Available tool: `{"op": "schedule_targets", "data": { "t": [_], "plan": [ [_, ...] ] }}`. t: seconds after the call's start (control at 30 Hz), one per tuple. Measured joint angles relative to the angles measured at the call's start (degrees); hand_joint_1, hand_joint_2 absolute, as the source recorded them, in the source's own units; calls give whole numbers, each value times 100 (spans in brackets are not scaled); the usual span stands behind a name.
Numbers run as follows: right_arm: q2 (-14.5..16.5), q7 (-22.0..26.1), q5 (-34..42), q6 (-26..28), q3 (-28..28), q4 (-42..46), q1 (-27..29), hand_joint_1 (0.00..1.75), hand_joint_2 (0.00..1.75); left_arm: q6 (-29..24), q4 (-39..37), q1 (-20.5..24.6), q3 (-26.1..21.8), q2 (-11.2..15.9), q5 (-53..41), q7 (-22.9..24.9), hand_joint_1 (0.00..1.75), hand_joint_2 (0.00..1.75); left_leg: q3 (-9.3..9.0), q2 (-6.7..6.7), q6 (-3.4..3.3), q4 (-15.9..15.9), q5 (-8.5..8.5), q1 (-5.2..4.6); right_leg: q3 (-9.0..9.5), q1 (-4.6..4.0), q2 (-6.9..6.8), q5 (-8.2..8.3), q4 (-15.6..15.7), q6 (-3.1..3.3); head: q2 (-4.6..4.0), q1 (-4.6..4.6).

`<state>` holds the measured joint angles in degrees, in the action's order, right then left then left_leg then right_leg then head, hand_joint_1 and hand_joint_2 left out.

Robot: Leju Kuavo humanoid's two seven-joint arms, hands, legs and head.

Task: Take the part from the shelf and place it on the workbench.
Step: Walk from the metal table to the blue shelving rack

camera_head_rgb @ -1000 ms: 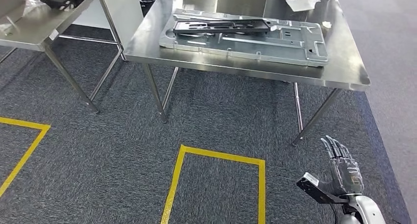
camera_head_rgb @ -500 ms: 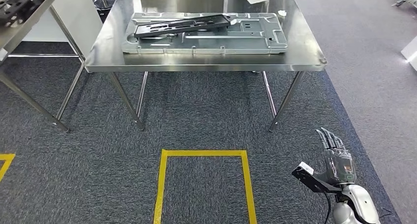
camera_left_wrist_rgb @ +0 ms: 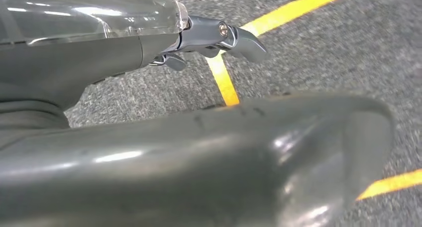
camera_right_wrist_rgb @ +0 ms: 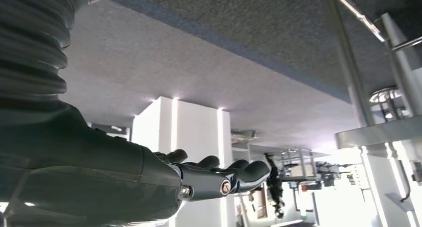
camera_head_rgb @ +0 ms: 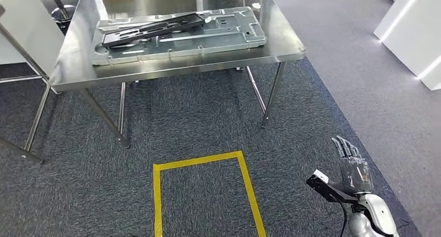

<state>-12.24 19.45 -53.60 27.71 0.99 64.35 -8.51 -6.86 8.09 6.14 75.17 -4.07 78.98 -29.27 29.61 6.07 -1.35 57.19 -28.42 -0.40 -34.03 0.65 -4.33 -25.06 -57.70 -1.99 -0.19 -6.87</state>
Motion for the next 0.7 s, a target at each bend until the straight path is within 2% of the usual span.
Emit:
{"op": "schedule_targets", "data": {
  "t": [0.07, 0.1, 0.13, 0.2, 0.23, 0.27, 0.3, 0.33, 0.37, 0.43, 0.47, 0.5, 0.57, 0.6, 0.63, 0.7],
  "plan": [
    [2, -16, -10, -9, 17, 5, 25, 0, 175, 8, 0, 21, 16, -9, -15, 1, 0, 0, -28, 84, 62, -2, -29, -2, -11, 4, 136, 24, 12, 64, 0, -1],
    [1, -25, -10, -11, 32, 15, 49, 0, 175, 11, 0, 30, 26, -13, -26, 0, 0, 0, -23, 17, 97, 43, -80, 9, -9, 18, 197, 35, 27, 96, 0, 0],
    [1, -31, -10, -12, 47, 28, 69, 0, 175, 13, 0, 35, 36, -16, -35, 0, 0, 0, 24, -115, 126, 180, -186, 22, -7, 36, 259, 50, 43, 133, 0, -1],
    [8, -38, -10, -17, 63, 55, 98, 0, 175, 11, 0, 30, 51, -17, -46, 11, 0, 0, 305, -446, 162, 831, -552, 51, -20, 49, 393, 71, 53, 188, 1, -1],
    [11, -39, -10, -25, 69, 62, 117, 0, 175, 5, 0, 21, 60, -17, -52, 22, 0, 0, 498, -526, 167, 1238, -727, 56, -30, 44, 468, 77, 51, 205, 1, -1],
    [15, -39, -10, -33, 76, 66, 145, 0, 175, -3, 0, 15, 68, -17, -61, 37, 0, 0, 657, -557, 170, 1560, -823, 58, -35, 38, 547, 80, 49, 211, 2, -1],
    [15, -37, -9, -40, 84, 69, 177, 0, 175, -16, 0, 12, 76, -17, -73, 58, 0, 0, 730, -567, 166, 1684, -799, 58, -37, 33, 629, 82, 43, 212, 1, -1],
    [15, -32, -4, -44, 93, 77, 208, 0, 175, -28, 0, 12, 84, -17, -85, 76, 0, 0, 694, -578, 154, 1570, -657, 58, -35, 30, 712, 84, 36, 210, 1, -1],
    [15, -26, 1, -45, 102, 90, 231, 0, 175, -40, 0, 13, 89, -17, -94, 93, 0, 0, 564, -617, 134, 1251, -434, 59, -33, 29, 799, 85, 27, 207, 1, -1],
    [18, -6, 9, -42, 116, 123, 253, 0, 175, -67, 0, 13, 96, -9, -102, 120, 0, 0, 247, -857, 76, 469, -63, 68, -47, 28, 960, 94, 2, 181, 1, -1],
    [19, 2, 9, -39, 123, 139, 259, 0, 175, -80, 0, 13, 99, -3, -102, 130, 0, 0, 153, -954, 53, 222, 20, 68, -67, 30, 1032, 105, -6, 152, 1, -1],
    [20, 9, 9, -36, 129, 150, 272, 0, 175, -92, 0, 12, 103, 2, -102, 141, 0, 0, 119, -1008, 32, 114, 33, 63, -90, 38, 1098, 120, -8, 113, 0, -1],
    [14, 13, 9, -31, 161, 163, 318, 0, 175, -108, 1, 19, 113, 3, -101, 155, 0, 0, 101, -906, -20, 73, 58, 57, -123, 54, 1206, 152, 6, 25, 1, -1],
    [7, 12, 11, -28, 187, 165, 344, 0, 175, -116, 1, 25, 117, 3, -102, 158, 0, 0, 86, -840, -62, 42, 87, 62, -145, 57, 1147, 134, -18, -6, 1, -1],
    [0, 12, 15, -25, 219, 167, 357, 0, 175, -121, 2, 29, 120, 3, -105, 160, 0, 0, 74, -773, -105, 6, 118, 71, -199, 52, 1017, 59, -120, -28, 2, 0],
    [-8, 11, 25, -20, 267, 173, 359, 0, 175, -125, 2, 21, 124, 5, -115, 167, 0, 0, 78, -625, -158, -36, 153, 68, -467, 53, 658, -281, -686, -65, 2, 1]
  ]
}}
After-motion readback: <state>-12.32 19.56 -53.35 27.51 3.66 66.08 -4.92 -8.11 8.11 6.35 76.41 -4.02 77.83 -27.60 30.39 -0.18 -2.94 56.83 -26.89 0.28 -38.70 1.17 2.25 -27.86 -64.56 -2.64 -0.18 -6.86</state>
